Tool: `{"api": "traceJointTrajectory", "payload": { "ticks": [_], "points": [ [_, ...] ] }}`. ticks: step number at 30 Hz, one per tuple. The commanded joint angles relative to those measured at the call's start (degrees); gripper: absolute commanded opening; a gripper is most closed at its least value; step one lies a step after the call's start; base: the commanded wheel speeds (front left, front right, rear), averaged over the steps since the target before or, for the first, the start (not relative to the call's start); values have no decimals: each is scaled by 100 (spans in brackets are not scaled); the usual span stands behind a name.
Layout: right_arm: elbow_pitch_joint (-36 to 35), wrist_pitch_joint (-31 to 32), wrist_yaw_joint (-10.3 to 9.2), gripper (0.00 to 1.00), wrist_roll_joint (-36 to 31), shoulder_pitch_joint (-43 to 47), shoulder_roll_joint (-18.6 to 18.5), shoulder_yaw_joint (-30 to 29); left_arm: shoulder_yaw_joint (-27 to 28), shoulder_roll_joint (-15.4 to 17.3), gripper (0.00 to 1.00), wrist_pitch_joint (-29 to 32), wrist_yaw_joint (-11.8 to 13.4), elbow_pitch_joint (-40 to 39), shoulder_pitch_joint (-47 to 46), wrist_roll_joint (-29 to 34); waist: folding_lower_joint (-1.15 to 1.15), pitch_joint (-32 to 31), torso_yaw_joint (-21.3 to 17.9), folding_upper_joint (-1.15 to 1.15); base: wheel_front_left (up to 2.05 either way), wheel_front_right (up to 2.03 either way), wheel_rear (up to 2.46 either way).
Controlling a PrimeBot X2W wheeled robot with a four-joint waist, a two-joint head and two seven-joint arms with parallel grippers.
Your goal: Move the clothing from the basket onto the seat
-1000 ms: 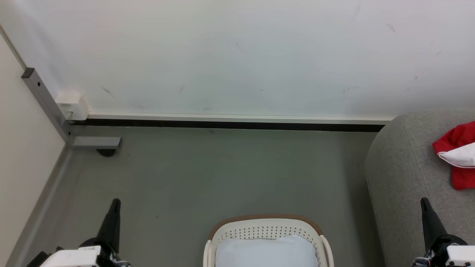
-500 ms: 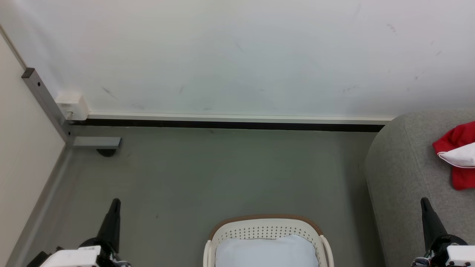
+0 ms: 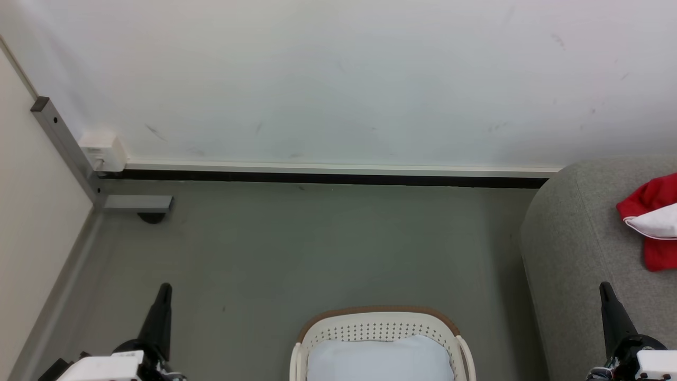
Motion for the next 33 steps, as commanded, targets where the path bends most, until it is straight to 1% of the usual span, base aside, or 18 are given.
{"api": "traceJointTrajectory", "payload": {
  "ticks": [1,33],
  "points": [
    [-31,19,-12,0,8,-71,-44,-24,13,9,0,23,-7,-18,-51,-77,0,0,0,0,0,0,0],
    [-30,18,-12,0,8,-71,-45,-23,12,10,0,22,-7,-19,-50,-78,0,0,0,0,0,0,0]
  ]
}}
